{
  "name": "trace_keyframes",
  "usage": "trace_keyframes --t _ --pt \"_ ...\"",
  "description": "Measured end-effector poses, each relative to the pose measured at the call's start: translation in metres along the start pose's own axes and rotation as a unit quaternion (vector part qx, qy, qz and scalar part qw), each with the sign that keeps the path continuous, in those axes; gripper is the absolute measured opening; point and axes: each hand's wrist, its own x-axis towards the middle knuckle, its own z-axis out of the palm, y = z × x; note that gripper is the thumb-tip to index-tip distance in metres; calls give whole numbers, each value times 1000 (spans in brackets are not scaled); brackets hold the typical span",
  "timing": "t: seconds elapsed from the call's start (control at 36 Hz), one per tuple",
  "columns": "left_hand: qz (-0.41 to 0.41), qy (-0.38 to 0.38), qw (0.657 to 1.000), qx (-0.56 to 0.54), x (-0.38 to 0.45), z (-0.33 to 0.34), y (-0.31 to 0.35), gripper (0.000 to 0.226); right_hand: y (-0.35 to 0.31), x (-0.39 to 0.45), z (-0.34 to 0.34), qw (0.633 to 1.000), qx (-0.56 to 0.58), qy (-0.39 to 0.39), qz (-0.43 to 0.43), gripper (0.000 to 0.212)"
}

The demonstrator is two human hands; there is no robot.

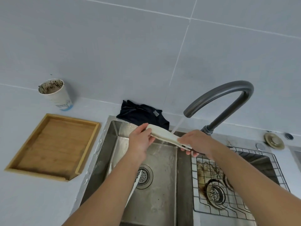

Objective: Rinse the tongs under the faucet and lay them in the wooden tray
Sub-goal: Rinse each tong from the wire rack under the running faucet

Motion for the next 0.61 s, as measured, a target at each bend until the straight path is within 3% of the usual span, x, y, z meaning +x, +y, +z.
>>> trace_keyframes --t 0.14,0.31,0.36,0.42,0.53,0.56,0.61 --pt "-8 -45 999 -20 -10 14 -7 31 9 -14 -3 999 38 22 10 22" --pt "41 -127 991 24 -24 35 -26 103 24 -27 1 995 93 42 4 19" --pt "64 -124 989 49 -25 41 -33 112 31 -31 4 993 108 46 -5 22" --pt "87 -99 987 91 -23 46 -35 98 37 -34 5 990 130 47 -11 24" --pt "88 -12 990 110 -12 46 -31 24 49 -44 9 987 153 32 -29 24" --pt "85 6 990 110 -11 46 -30 14 51 -46 11 986 159 31 -28 23" --pt "78 21 991 109 -13 47 -30 20 53 -48 14 984 173 31 -24 23"
